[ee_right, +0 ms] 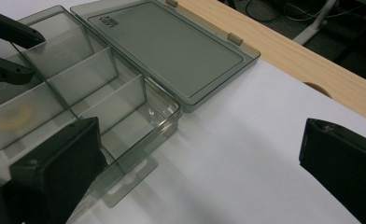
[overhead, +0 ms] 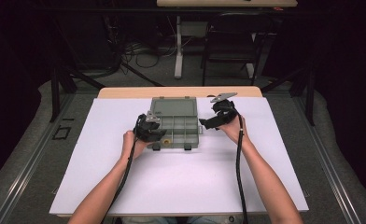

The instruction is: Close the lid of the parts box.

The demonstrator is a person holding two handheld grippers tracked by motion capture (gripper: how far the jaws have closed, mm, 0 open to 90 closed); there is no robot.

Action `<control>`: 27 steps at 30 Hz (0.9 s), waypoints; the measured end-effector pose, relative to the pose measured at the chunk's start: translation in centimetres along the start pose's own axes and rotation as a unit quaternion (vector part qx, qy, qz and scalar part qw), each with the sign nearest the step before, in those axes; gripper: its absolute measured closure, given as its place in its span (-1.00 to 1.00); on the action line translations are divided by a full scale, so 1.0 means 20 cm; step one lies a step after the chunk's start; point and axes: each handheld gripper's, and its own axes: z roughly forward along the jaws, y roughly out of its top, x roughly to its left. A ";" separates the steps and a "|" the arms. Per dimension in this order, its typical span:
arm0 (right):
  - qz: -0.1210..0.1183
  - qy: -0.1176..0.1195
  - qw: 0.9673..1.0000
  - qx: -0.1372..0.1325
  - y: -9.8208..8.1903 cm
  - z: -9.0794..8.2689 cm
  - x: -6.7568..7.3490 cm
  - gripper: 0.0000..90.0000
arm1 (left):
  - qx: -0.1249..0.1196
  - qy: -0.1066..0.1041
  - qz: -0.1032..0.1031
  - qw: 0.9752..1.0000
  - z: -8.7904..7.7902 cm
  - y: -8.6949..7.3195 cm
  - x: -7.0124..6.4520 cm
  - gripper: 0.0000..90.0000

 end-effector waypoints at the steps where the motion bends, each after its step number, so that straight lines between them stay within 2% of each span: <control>1: 0.000 0.001 1.000 0.001 0.00 0.00 0.00 -1.00 | 0.000 0.000 0.000 1.000 0.00 0.00 0.00 0.24; 4: 0.002 0.000 1.000 0.001 0.02 0.02 -0.01 -1.00 | 0.000 0.000 0.000 1.000 0.00 0.00 0.00 0.24; 8: -0.006 -0.010 1.000 0.002 0.02 0.04 -0.01 -0.99 | 0.000 0.000 0.000 1.000 0.00 0.00 0.00 0.24; 13: 0.001 -0.009 1.000 0.008 0.01 0.07 -0.02 -0.94 | 0.000 -0.001 0.000 1.000 0.00 0.00 0.00 0.24; 21: 0.009 -0.012 1.000 0.009 0.05 0.11 -0.03 -0.65 | 0.001 -0.002 0.000 1.000 0.00 0.00 0.00 0.24; 27: 0.013 -0.019 1.000 0.021 0.05 0.15 -0.03 -0.25 | 0.000 -0.002 0.000 1.000 0.00 0.00 0.00 0.24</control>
